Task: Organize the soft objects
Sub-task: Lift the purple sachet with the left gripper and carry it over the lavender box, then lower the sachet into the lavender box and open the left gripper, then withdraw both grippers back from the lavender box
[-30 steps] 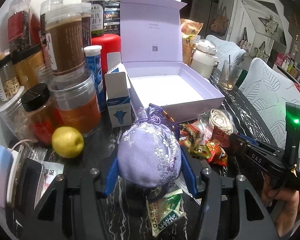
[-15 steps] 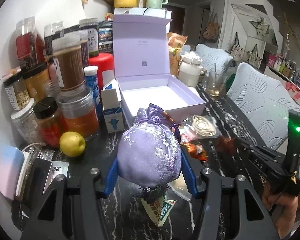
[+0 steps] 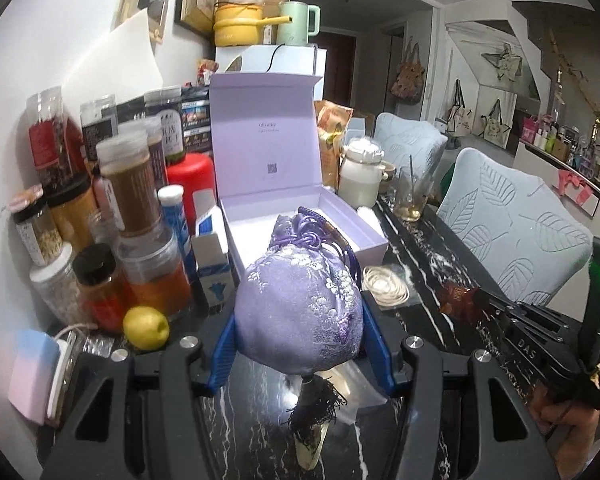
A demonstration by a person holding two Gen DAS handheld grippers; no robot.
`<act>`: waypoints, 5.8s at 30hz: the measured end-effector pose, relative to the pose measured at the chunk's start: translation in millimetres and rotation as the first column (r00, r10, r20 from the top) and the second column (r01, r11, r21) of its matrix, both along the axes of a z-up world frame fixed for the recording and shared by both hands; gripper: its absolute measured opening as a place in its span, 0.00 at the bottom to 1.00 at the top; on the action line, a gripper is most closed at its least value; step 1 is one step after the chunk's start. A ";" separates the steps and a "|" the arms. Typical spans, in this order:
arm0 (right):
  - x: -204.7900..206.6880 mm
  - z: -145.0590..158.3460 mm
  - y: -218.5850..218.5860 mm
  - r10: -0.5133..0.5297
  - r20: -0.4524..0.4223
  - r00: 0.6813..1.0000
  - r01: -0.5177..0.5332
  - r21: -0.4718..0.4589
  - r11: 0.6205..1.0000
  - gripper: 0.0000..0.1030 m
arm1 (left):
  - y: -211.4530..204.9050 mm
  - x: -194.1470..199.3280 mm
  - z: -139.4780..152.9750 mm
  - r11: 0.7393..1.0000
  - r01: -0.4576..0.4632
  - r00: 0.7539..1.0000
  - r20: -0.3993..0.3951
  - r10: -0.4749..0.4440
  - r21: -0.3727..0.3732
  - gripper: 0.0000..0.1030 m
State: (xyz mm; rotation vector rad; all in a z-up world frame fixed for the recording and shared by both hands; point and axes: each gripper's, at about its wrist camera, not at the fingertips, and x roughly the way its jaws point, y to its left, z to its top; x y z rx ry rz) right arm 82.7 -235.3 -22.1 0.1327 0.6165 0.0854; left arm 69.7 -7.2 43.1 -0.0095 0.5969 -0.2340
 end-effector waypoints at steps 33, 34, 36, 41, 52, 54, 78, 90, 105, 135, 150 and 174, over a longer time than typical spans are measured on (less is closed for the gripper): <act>113.5 106.1 19.5 0.160 0.214 0.964 -0.151 -0.054 0.987 0.01 | -30.0 135.3 66.6 0.999 0.051 0.985 0.167 -0.052 0.009 0.54; 119.4 106.5 20.3 0.164 0.216 0.962 -0.156 -0.055 0.986 0.01 | -30.5 141.0 67.4 0.999 0.049 0.984 0.170 -0.050 0.012 0.54; 131.7 106.6 21.8 0.173 0.218 0.960 -0.165 -0.055 0.985 0.01 | -32.0 153.1 68.1 0.999 0.043 0.984 0.175 -0.045 0.016 0.54; 162.3 105.7 26.3 0.195 0.226 0.954 -0.187 -0.055 0.981 0.01 | -37.8 181.1 67.6 0.999 0.036 0.983 0.181 -0.040 0.021 0.54; 224.7 97.5 35.4 0.247 0.227 0.942 -0.240 -0.057 0.969 0.01 | -49.5 241.6 51.3 0.999 0.004 0.988 0.155 -0.009 0.033 0.54; 235.6 94.0 38.8 0.265 0.220 0.939 -0.258 -0.062 0.964 0.01 | -49.7 250.7 44.4 0.999 -0.009 0.990 0.139 0.003 0.037 0.54; 303.5 23.6 55.7 0.341 0.043 0.939 -0.339 -0.060 0.939 0.01 | -50.9 334.5 -43.3 0.984 -0.088 0.992 -0.080 0.102 0.156 0.54; 315.1 15.1 49.9 0.325 -0.019 0.945 -0.326 -0.029 0.945 0.08 | -58.7 349.0 -52.7 0.978 -0.107 0.990 -0.075 0.122 0.179 0.56; 306.9 27.1 38.0 0.213 -0.013 0.977 -0.213 -0.100 0.972 0.51 | -59.3 329.8 -33.6 0.975 -0.142 0.989 -0.019 0.148 0.173 0.88; 182.1 137.0 24.2 0.176 0.177 0.968 -0.157 -0.115 0.981 0.52 | -52.0 182.6 90.5 0.987 -0.120 0.978 0.185 0.100 0.103 0.88; 90.6 157.1 35.3 0.177 0.241 0.954 -0.148 -0.133 0.980 0.71 | -35.7 85.6 106.4 0.989 -0.113 0.964 0.251 0.085 0.099 0.99; -22.0 115.8 43.5 0.176 0.213 0.961 -0.157 -0.104 0.982 0.79 | -10.9 -5.7 62.2 0.999 -0.024 0.986 0.168 0.018 0.033 0.99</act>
